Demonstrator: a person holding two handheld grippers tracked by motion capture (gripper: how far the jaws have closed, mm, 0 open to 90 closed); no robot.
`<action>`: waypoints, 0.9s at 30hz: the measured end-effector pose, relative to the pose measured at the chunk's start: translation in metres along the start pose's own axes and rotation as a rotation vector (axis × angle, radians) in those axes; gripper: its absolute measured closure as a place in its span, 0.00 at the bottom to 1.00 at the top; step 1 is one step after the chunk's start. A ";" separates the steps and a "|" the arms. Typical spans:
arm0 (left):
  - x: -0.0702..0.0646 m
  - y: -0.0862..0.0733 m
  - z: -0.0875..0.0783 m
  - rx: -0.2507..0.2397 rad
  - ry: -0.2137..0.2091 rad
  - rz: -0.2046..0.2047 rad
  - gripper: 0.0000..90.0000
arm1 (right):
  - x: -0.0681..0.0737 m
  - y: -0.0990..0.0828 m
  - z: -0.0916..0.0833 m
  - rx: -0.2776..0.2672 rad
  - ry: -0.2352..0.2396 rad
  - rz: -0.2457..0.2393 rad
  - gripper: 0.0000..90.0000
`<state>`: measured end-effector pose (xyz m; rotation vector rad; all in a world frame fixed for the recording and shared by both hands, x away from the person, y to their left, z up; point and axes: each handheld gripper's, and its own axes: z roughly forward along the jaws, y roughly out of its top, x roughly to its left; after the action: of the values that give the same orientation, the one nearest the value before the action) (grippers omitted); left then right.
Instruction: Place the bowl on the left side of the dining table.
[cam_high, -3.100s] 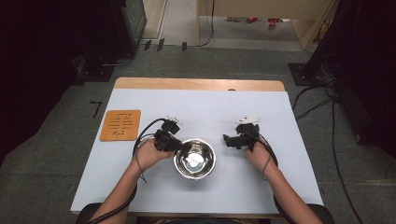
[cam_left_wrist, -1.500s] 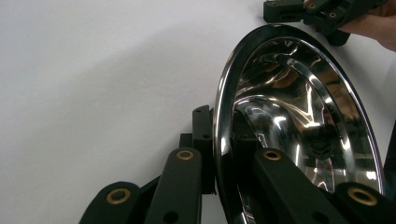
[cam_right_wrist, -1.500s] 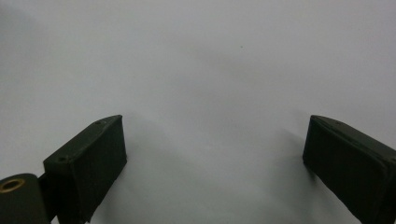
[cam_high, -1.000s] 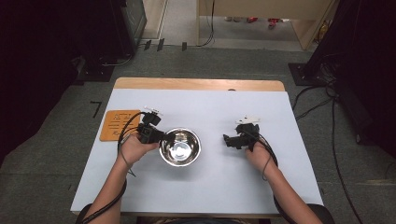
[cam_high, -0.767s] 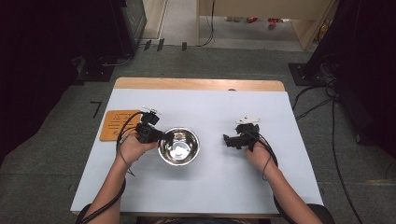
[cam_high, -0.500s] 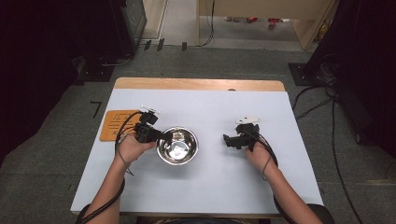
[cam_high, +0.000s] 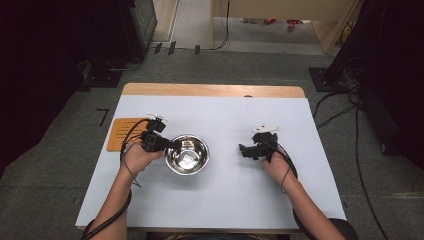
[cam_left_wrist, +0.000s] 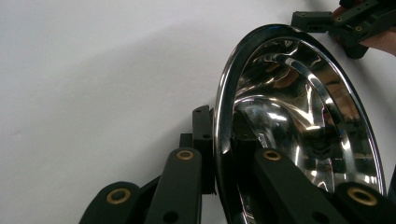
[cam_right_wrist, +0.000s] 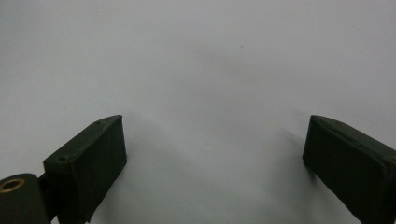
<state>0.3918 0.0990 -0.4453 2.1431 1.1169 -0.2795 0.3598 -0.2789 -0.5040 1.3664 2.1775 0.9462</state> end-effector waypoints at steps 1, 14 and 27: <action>0.001 0.000 -0.001 0.000 0.002 -0.001 0.96 | 0.000 0.000 0.000 0.000 0.000 0.000 0.06; 0.007 -0.002 -0.004 -0.003 0.012 -0.015 0.96 | 0.000 0.000 0.000 -0.001 0.000 0.000 0.06; 0.014 -0.003 -0.008 -0.010 0.020 -0.034 0.95 | 0.000 0.000 0.000 -0.001 0.000 0.000 0.06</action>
<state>0.3965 0.1141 -0.4478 2.1245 1.1647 -0.2683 0.3598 -0.2789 -0.5040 1.3664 2.1771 0.9468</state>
